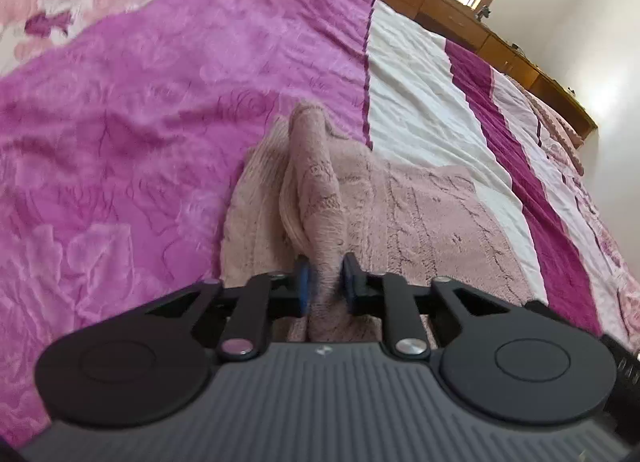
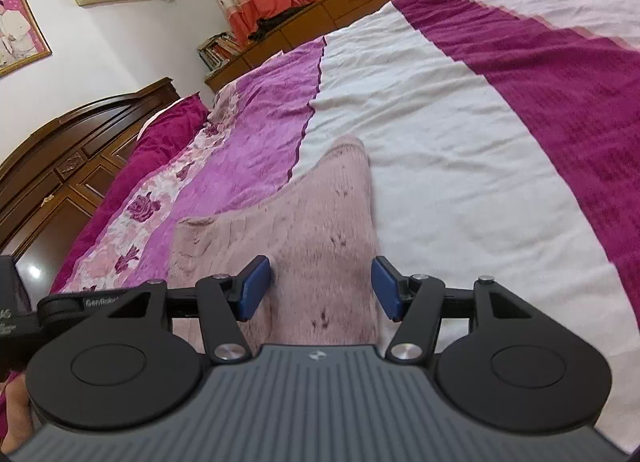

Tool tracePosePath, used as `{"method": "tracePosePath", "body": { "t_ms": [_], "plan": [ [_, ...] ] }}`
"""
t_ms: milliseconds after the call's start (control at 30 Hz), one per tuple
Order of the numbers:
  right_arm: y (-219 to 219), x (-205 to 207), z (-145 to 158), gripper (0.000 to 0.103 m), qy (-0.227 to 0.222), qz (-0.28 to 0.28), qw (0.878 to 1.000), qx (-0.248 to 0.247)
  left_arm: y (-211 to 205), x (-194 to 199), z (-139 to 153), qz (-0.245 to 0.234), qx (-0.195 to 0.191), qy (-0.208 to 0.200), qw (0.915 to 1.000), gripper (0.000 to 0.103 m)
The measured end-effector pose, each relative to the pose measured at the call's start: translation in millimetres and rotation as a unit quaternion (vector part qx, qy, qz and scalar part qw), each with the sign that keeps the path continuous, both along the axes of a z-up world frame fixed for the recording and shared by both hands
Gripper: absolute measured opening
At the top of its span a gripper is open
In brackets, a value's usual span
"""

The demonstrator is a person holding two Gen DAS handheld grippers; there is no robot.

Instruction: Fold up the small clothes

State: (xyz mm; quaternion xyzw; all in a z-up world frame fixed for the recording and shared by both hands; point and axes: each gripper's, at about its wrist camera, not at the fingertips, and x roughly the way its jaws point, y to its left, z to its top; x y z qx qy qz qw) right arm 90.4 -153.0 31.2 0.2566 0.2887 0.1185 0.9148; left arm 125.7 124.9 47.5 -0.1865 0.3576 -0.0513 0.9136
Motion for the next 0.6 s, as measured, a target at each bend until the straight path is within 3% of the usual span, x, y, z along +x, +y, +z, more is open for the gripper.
{"method": "tracePosePath", "body": {
  "t_ms": [167, 267, 400, 600],
  "plan": [
    [15.8, 15.7, 5.4, 0.064, 0.009, 0.013, 0.999, -0.031, 19.5, -5.3, 13.8, 0.033, -0.035, -0.021, 0.9986, 0.015],
    [32.7, 15.8, 17.8, 0.064, -0.004, 0.035, 0.998, -0.049, 36.1, -11.1, 21.9, 0.059, -0.027, -0.031, 0.9974, 0.013],
    [54.8, 14.0, 20.6, 0.064, -0.01, 0.059, 0.995, -0.083, 47.7, -6.5, 4.7, 0.052, -0.029, 0.013, 0.9981, 0.013],
    [60.1, 10.9, 14.1, 0.065, -0.006, 0.072, 0.992, -0.105, 43.5, -1.8, -2.6, 0.054, -0.017, 0.022, 0.9981, 0.017]
  ]
}}
